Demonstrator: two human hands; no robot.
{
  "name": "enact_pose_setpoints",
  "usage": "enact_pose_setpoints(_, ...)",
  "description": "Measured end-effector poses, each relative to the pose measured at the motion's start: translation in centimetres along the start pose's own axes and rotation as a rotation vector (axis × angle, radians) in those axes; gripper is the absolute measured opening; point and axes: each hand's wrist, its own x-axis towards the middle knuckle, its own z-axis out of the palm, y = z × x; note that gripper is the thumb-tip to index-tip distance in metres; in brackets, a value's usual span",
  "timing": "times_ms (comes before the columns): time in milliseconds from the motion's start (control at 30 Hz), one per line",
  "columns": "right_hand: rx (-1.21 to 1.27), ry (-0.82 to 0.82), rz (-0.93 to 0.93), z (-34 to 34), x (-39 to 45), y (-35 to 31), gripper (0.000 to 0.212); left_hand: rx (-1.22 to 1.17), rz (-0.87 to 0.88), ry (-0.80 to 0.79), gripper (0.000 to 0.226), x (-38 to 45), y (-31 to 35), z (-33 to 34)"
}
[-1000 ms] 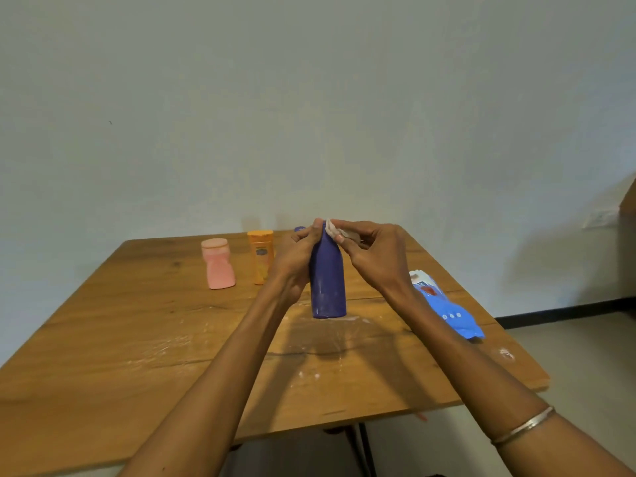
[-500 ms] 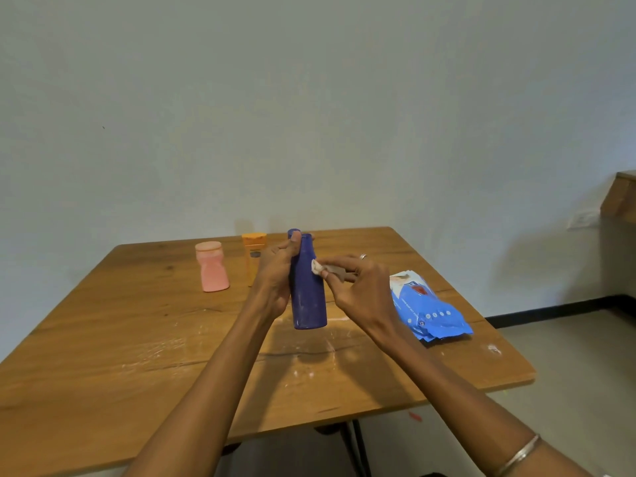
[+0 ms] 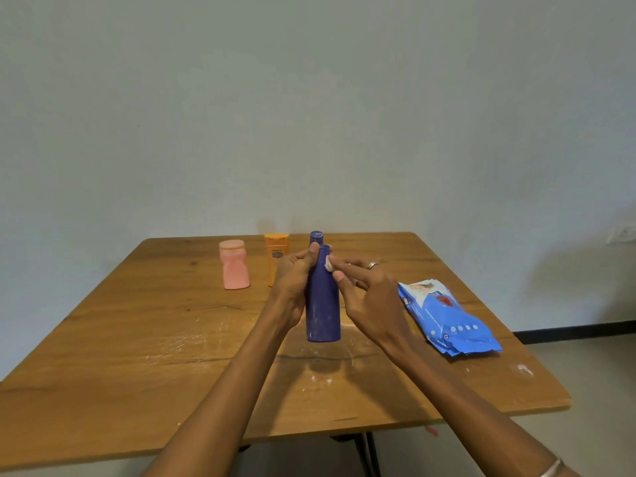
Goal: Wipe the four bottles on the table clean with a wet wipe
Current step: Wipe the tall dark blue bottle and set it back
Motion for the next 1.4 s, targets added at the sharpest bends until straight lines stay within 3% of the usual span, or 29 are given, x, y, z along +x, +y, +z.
enact_pose_setpoints(400, -0.039, 0.170, -0.076, 0.4, 2.4, -1.4, 0.023, -0.012, 0.019, 0.012, 0.035, -0.4, 0.5, 0.7)
enact_pose_setpoints(567, -0.023, 0.069, -0.057, 0.6, 0.9, -0.8, 0.027, 0.001, 0.027, 0.053, 0.046, -0.1, 0.6, -0.1)
enact_pose_setpoints(767, -0.074, -0.006, -0.066, -0.2, -1.3, -0.3, 0.026, -0.042, 0.008, 0.055, 0.036, -0.2, 0.4, -0.5)
enact_pose_setpoints(1033, -0.129, 0.175, -0.096, 0.1, 2.4, -1.6, 0.017, -0.062, 0.016, 0.014, 0.033, -1.0, -0.1, 1.0)
enact_pose_setpoints(1400, -0.097, -0.035, -0.043, -0.7, -4.1, -0.1, 0.025, -0.075, 0.015, 0.056, 0.032, -0.5, 0.7, -0.3)
